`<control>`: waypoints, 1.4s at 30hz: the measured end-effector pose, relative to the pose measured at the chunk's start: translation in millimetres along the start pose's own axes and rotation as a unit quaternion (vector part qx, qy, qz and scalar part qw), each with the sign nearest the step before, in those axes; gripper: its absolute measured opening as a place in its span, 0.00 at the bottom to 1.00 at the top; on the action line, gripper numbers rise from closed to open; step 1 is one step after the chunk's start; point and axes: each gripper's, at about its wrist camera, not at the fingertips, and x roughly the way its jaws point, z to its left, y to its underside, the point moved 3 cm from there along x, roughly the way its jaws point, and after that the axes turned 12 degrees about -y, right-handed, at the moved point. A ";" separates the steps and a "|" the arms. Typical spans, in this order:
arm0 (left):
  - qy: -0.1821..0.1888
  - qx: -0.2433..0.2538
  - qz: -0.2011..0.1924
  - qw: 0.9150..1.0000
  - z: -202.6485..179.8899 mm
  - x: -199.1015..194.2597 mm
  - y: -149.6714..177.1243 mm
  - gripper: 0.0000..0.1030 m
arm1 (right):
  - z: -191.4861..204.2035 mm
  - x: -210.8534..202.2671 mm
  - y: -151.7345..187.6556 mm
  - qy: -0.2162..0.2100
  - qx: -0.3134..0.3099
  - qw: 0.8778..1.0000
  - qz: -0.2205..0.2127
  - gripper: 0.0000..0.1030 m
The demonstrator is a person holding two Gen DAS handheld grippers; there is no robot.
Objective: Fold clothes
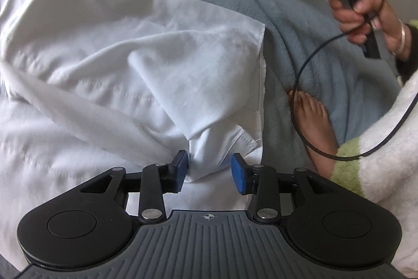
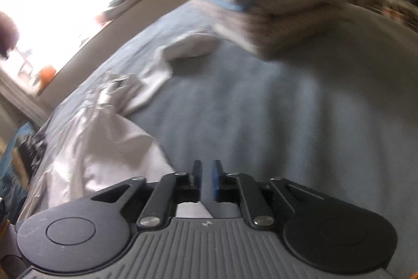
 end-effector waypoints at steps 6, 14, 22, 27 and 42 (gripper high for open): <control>0.032 -0.014 0.000 0.999 9.8 -14.0 6.8 0.54 | 34.0 75.9 -59.0 -0.089 0.005 0.994 0.060 0.44; 0.047 -0.063 -0.018 0.997 29.0 -20.4 13.6 0.56 | 19.4 196.5 -119.2 -0.070 0.119 0.986 0.094 0.64; 0.062 -0.094 -0.013 0.994 44.0 -8.0 16.8 0.56 | 26.6 245.7 -158.1 -0.052 0.079 0.992 0.080 0.03; 0.083 -0.099 -0.009 0.992 50.0 -4.7 14.5 0.56 | 72.4 238.6 -228.6 -0.034 -0.059 0.998 0.014 0.01; 0.102 -0.105 0.002 0.989 52.9 -2.8 14.4 0.56 | 77.5 329.9 -319.7 0.107 -0.179 0.978 -0.007 0.16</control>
